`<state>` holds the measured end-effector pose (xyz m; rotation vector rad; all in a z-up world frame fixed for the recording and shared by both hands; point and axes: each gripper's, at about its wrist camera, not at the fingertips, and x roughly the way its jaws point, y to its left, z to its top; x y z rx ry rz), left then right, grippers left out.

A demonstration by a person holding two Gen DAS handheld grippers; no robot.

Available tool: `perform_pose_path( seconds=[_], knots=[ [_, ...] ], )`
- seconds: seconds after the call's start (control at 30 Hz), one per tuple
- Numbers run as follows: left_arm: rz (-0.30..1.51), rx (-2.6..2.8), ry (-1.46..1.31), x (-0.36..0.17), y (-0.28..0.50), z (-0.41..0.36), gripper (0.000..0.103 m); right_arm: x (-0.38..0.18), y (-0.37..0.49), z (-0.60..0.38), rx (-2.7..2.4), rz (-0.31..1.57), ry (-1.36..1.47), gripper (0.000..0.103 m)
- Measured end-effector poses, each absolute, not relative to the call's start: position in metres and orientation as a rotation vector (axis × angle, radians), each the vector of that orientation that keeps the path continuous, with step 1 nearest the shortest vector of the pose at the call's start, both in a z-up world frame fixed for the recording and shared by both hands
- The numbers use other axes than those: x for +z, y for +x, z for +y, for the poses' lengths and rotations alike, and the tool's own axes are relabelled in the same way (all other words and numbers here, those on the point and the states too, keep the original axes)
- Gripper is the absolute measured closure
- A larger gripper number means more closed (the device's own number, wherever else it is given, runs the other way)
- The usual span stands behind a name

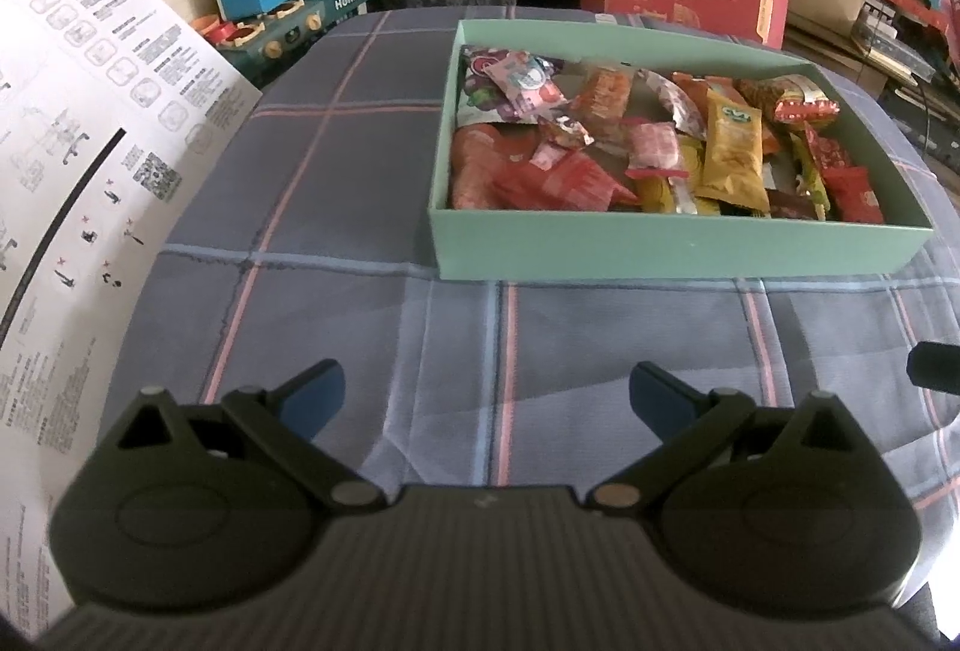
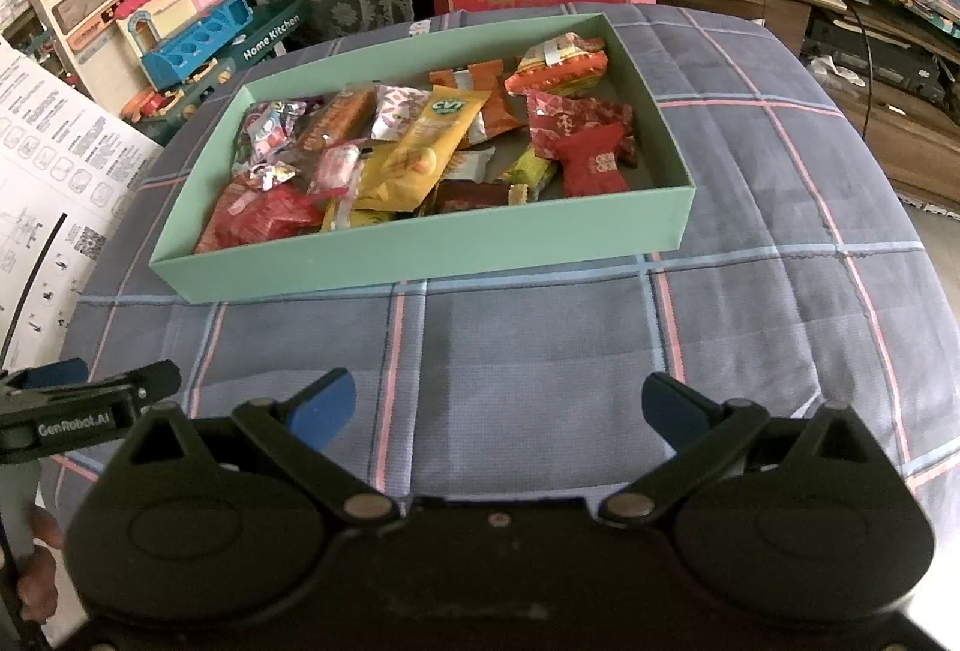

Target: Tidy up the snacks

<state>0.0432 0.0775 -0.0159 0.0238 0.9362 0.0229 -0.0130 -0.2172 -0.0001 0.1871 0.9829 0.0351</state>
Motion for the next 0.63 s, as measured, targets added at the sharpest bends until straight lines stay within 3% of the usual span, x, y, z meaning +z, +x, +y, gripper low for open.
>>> perform_pose_path(
  seconds=[0.63],
  knots=[
    [0.92,0.003,0.059,-0.0129,0.0404,0.0721,0.0,0.0029,-0.01,-0.2164,0.037,0.974,0.156,0.0]
  ],
)
